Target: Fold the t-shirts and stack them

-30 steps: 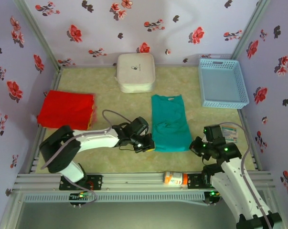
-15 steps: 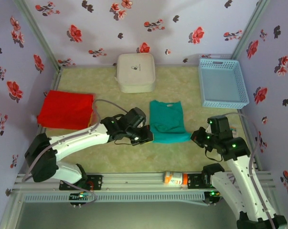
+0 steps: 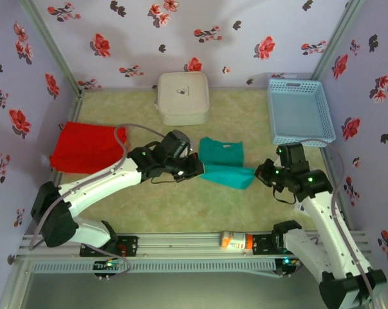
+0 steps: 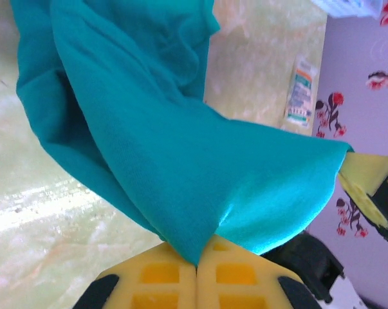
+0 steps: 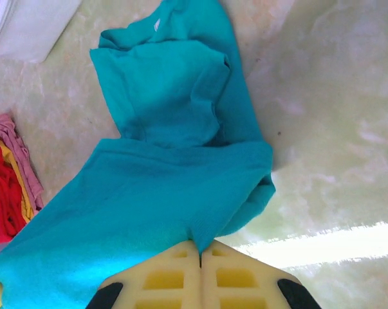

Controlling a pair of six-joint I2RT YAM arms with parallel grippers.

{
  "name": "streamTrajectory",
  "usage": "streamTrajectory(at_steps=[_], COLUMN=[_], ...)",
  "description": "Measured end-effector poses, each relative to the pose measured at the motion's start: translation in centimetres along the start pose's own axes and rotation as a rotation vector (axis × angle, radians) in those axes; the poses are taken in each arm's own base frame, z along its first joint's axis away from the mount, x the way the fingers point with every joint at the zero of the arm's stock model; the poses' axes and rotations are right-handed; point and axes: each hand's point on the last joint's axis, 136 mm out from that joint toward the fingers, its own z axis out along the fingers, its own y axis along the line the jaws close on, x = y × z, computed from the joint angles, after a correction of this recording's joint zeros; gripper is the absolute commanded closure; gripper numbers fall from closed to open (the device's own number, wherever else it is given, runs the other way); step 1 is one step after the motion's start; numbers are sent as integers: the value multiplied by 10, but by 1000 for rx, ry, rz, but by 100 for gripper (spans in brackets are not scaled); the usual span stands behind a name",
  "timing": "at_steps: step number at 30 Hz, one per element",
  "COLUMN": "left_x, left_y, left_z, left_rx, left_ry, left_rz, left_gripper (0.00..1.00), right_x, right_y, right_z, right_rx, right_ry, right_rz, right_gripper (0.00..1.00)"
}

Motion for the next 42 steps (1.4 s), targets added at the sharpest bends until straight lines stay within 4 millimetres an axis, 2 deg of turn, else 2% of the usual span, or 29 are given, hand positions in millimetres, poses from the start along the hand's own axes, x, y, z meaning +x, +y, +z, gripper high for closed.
streamTrajectory(at_steps=[4,11,16,35,42], left_x=[-19,-48,-66,-141,-159], left_y=[4,17,24,27,38], left_z=[4,23,33,72,93], left_rx=[-10,-38,-41,-7,-11], left_ry=[-15,5,14,21,32], left_rz=[0,-14,-23,48,79], left_gripper=[100,100,100,99,97], right_x=[-15,-32,-44,-95,-111], right_y=[11,20,21,21,23], right_z=[11,29,38,83,102], right_rx=[-1,9,12,-17,-29], right_ry=[-2,0,-11,6,17], right_rz=[-5,-13,0,54,45], right_gripper=[100,100,100,100,100])
